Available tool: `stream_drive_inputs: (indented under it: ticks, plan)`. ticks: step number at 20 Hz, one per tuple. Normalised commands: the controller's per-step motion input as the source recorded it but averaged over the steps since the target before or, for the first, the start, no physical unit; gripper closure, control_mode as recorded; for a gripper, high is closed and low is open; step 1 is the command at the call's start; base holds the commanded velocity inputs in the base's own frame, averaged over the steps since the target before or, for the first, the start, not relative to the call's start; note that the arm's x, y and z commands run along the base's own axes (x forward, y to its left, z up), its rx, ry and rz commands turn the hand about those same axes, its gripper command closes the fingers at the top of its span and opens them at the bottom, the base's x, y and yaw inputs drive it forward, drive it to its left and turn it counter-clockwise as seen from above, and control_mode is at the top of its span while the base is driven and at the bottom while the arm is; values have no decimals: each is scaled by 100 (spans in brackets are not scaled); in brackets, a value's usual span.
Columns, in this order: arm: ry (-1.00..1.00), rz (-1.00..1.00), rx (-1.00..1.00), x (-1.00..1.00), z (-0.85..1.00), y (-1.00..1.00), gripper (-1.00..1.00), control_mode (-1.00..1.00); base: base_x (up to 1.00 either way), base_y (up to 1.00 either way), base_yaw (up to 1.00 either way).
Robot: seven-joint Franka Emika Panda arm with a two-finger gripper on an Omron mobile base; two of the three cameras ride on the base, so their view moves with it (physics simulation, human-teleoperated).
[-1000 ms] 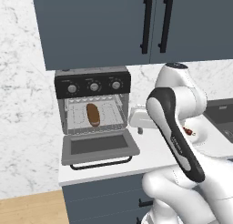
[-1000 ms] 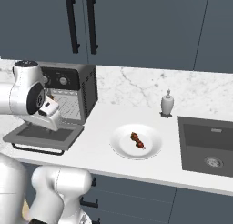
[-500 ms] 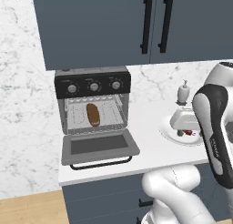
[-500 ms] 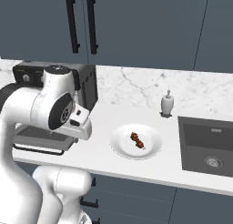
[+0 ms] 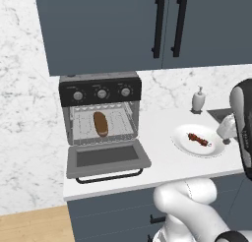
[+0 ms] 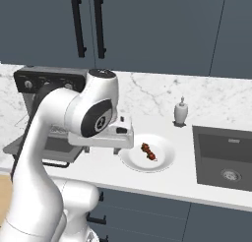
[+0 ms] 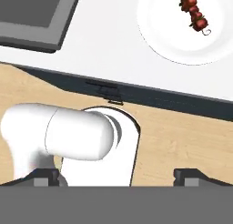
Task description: Pick up the kebab skewer and baguette bread, and place them inside the toaster oven. Close the toaster oven door and start by setting the timer.
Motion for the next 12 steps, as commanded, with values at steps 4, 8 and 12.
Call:
stream_drive_inputs:
  ticks: [4, 8, 12]
  plan:
    - [1, 25, -16, 73, -24, -6, -100, -100, 0, 0, 0]
    - [0, 23, -9, 62, -42, -17, -100, -100, 0, 0, 0]
    - [0, 21, 0, 23, -45, -63, -100, -100, 0, 0, 0]
